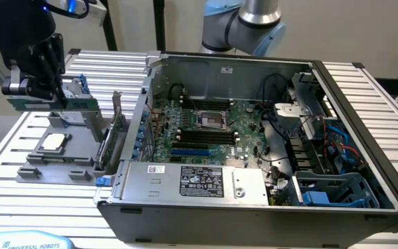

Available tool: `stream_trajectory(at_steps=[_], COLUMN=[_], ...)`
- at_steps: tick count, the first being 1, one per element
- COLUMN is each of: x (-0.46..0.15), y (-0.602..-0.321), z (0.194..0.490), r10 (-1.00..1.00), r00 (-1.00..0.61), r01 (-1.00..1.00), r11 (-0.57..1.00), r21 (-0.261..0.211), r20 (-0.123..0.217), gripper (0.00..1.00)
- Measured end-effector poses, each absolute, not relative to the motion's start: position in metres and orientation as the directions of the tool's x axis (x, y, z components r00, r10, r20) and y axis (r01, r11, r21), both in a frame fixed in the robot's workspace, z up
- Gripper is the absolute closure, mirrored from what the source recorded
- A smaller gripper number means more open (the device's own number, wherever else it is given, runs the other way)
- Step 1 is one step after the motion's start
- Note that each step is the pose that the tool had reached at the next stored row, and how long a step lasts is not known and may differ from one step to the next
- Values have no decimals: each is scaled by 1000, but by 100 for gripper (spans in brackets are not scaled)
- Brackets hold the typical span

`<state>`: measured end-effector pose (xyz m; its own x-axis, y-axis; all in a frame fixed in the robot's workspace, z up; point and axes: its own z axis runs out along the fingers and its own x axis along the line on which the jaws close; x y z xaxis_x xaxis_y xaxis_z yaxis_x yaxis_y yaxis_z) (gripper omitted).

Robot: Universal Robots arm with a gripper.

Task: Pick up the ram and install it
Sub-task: 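Pick up the ram and move it above insertion slot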

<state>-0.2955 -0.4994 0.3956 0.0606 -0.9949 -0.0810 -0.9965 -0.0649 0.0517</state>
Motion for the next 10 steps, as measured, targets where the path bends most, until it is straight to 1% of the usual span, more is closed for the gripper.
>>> stream_trajectory(at_steps=[10], x=[-250], y=[-499], z=[425], r10=[-994], r00=[61], r01=[-996], r11=[-66], r21=[58], r20=[-93], gripper=[87])
